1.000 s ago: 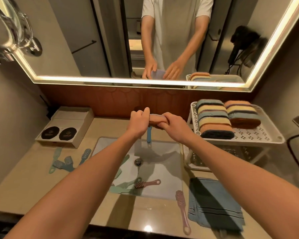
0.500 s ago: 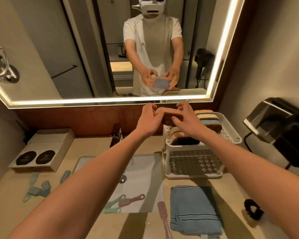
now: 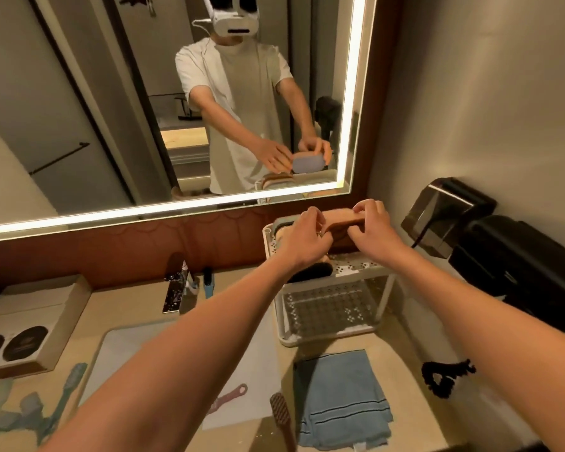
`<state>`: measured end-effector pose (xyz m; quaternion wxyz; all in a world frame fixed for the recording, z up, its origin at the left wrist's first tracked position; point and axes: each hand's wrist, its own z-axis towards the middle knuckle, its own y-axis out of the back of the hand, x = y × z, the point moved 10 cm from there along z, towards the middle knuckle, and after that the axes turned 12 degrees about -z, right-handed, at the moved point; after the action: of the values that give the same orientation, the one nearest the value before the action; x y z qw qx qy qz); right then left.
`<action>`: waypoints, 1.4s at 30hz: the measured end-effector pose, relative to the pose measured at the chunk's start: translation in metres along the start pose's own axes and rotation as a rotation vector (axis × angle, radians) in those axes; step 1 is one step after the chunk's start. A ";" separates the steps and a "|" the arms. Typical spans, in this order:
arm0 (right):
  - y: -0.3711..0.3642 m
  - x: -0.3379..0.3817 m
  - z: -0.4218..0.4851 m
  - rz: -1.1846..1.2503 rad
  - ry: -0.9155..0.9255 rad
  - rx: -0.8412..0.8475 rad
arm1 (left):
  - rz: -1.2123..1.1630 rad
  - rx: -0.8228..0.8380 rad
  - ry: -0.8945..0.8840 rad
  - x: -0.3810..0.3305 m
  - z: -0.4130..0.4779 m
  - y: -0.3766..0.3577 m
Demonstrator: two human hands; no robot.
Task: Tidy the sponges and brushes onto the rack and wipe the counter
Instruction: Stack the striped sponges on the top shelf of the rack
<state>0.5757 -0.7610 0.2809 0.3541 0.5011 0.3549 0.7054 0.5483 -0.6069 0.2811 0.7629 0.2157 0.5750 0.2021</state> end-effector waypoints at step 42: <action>-0.052 0.033 -0.005 -0.189 0.060 0.116 | 0.399 0.115 -0.018 0.038 -0.006 -0.004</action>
<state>0.5702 -0.7075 0.2504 0.3787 0.4637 0.4512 0.6618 0.5523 -0.5883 0.2470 0.6993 0.3704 0.5245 0.3140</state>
